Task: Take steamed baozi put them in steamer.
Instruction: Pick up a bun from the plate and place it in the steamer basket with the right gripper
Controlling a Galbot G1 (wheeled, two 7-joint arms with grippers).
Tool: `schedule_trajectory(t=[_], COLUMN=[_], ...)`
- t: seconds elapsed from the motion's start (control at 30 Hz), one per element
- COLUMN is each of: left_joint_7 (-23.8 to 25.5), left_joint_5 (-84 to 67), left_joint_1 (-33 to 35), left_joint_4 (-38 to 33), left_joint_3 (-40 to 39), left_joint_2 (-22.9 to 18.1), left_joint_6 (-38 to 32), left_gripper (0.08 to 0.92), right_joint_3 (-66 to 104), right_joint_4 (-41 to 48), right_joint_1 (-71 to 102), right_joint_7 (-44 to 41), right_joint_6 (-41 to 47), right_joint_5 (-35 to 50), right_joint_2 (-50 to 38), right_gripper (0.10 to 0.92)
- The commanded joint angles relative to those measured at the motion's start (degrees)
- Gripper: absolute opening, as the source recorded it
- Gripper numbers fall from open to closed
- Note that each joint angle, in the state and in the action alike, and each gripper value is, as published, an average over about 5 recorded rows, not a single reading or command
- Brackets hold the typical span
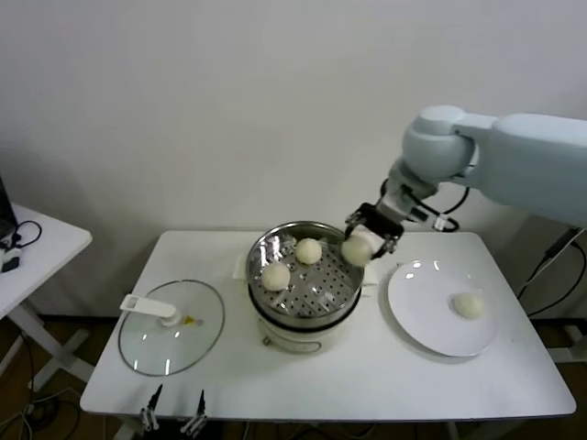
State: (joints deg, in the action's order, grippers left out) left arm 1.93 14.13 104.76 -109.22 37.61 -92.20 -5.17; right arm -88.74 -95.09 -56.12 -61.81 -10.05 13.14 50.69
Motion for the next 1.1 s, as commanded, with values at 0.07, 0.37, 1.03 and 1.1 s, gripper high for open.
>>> schedule_trajectory(t=[0.07, 0.37, 1.03, 1.1], left_joint_7=[0.0, 0.0, -0.1, -0.1], left_joint_5=[0.2, 0.2, -0.1, 0.0], left_joint_1=[0.0, -0.2, -0.6, -0.6], left_joint_4=[0.2, 0.5, 1.1, 1.1], left_joint_3=[0.0, 0.1, 0.3, 0.3], left_joint_2=[-1.4, -1.7, -1.8, -1.8], left_joint_6=[0.0, -0.1, -0.2, -0.2], left_gripper=[0.823, 0.823, 0.823, 0.823], right_joint_3=[1.1, 2.3, 3.7, 3.9], right_joint_4=[-3.8, 2.7, 10.4, 10.5], right_joint_1=[7.9, 16.5, 21.3, 21.0], right_joint_7=[1.4, 2.5, 4.0, 4.7], right_joint_6=[-1.9, -2.1, -4.9, -5.5], right_joint_5=[-9.3, -14.8, -19.6, -19.0], right_joint_2=[10.2, 15.4, 18.4, 18.3], right_gripper=[0.645, 0.645, 0.653, 0.68])
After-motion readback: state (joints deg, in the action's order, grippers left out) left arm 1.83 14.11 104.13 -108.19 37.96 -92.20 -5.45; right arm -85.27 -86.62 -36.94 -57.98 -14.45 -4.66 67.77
